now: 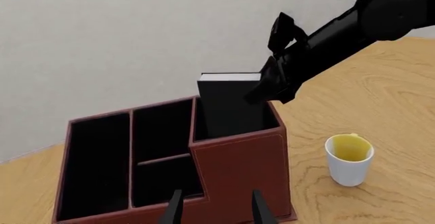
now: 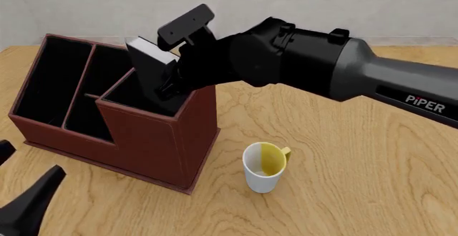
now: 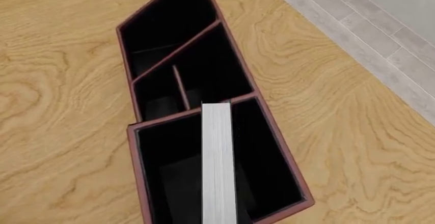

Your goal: Pick up the book and place it in the right compartment of the caddy.

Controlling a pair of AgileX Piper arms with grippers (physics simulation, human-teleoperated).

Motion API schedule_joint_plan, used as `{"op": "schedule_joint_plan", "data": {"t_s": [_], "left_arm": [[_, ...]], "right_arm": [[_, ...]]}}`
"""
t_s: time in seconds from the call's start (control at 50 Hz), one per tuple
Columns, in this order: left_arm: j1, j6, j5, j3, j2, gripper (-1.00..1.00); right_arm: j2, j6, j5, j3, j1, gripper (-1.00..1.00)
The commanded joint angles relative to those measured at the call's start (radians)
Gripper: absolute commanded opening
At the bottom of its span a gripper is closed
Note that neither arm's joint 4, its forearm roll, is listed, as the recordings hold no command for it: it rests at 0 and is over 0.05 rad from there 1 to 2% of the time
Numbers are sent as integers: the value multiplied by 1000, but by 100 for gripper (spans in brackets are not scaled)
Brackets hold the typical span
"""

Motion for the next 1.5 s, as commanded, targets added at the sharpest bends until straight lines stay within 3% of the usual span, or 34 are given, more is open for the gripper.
{"op": "schedule_joint_plan", "data": {"t_s": [0.02, 0.24, 0.38, 0.58, 1.14, 1.16, 1.5], "left_arm": [[2, 0, -27, 31, 0, 100], [0, 0, -33, 38, 0, 100], [0, -1, 25, -19, 0, 100], [4, -1, -7, 15, 0, 100], [8, -1, 30, -22, 0, 100], [8, -1, 31, -22, 0, 100], [9, -4, 41, -33, 0, 100]], "right_arm": [[5, 27, -27, 7, -1, -100], [20, 32, -45, 20, -5, -100], [26, 38, -51, 20, -7, -100], [45, 39, -69, 31, -7, -100], [60, 38, -80, 29, -10, -100], [61, 37, -79, 28, -8, 100], [65, 38, -70, 17, -6, 100]]}}
